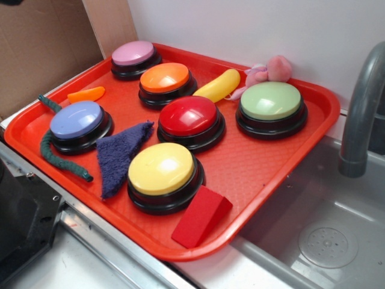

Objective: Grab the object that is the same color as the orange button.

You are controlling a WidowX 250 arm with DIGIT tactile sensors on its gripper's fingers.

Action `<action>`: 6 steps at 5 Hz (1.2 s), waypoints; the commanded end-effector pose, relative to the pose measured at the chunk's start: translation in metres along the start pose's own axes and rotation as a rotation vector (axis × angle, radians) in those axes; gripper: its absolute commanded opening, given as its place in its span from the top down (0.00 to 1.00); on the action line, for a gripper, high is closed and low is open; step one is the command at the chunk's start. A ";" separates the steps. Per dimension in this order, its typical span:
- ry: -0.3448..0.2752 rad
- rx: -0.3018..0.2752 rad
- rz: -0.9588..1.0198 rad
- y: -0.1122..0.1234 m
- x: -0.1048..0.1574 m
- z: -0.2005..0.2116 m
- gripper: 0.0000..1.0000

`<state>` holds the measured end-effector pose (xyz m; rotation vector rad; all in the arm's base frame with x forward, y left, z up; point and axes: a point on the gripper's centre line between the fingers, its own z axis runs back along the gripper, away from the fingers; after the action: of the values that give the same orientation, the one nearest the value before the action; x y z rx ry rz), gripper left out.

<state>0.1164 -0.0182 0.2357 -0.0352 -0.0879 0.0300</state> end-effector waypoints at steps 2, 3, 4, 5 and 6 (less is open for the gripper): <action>-0.005 0.051 -0.035 0.007 0.016 -0.016 0.00; 0.000 0.078 -0.059 0.022 0.040 -0.044 0.00; 0.004 0.053 -0.066 0.041 0.057 -0.066 0.00; 0.004 0.044 -0.083 0.071 0.074 -0.097 0.00; -0.001 0.069 -0.018 0.100 0.087 -0.126 0.00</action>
<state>0.2083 0.0754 0.1064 0.0167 -0.0510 0.0129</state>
